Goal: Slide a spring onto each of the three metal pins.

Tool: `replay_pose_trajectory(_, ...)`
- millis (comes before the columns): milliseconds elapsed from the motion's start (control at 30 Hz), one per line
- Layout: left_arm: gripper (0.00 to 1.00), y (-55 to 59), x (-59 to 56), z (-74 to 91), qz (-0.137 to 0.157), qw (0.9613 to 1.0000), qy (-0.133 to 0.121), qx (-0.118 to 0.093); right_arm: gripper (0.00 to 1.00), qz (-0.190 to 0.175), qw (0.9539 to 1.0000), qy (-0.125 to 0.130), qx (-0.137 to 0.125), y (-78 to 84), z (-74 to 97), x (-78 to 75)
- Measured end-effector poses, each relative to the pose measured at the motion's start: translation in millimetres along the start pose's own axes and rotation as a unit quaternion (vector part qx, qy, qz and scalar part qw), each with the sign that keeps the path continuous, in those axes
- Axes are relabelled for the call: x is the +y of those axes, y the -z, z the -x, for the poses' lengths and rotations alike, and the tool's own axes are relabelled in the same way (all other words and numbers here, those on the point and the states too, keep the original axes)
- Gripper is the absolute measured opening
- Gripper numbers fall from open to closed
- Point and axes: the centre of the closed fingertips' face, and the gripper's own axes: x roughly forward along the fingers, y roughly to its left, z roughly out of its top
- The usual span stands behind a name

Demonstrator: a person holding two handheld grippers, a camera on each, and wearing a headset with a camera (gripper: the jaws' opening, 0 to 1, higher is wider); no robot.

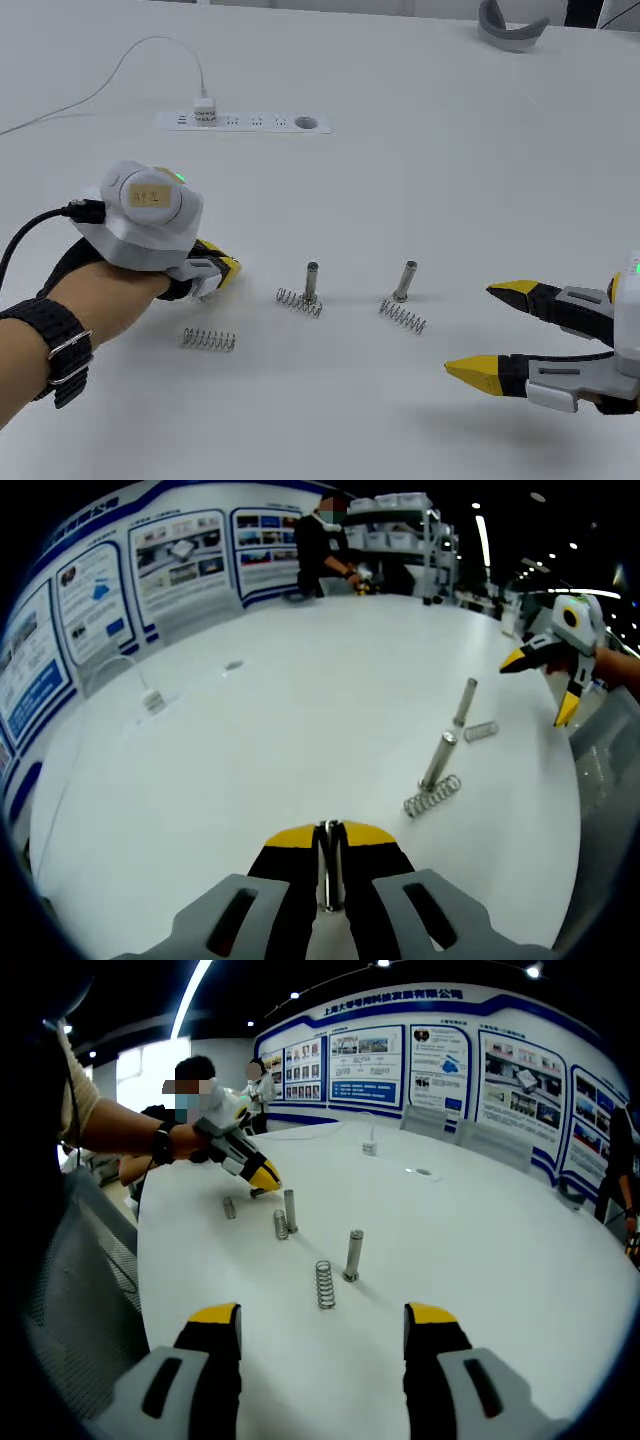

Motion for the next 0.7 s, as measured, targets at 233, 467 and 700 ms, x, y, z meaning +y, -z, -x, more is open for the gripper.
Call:
replay_pose_trajectory(233,0.07,-4.1,1.1,8.8,0.005,0.9999,0.000,-0.012,0.67,0.002,1.0000,-0.001,0.002,-0.6,0.2,0.9)
replay_pose_trajectory(467,0.07,-4.7,2.2,16.1,0.012,0.9997,-0.001,-0.019,0.67,0.003,1.0000,-0.002,0.003,-1.5,-0.8,2.4)
replay_pose_trajectory(700,0.07,-3.9,3.6,22.3,0.026,0.9993,-0.003,-0.028,0.67,0.005,1.0000,-0.004,0.004,-0.7,-0.8,2.9)
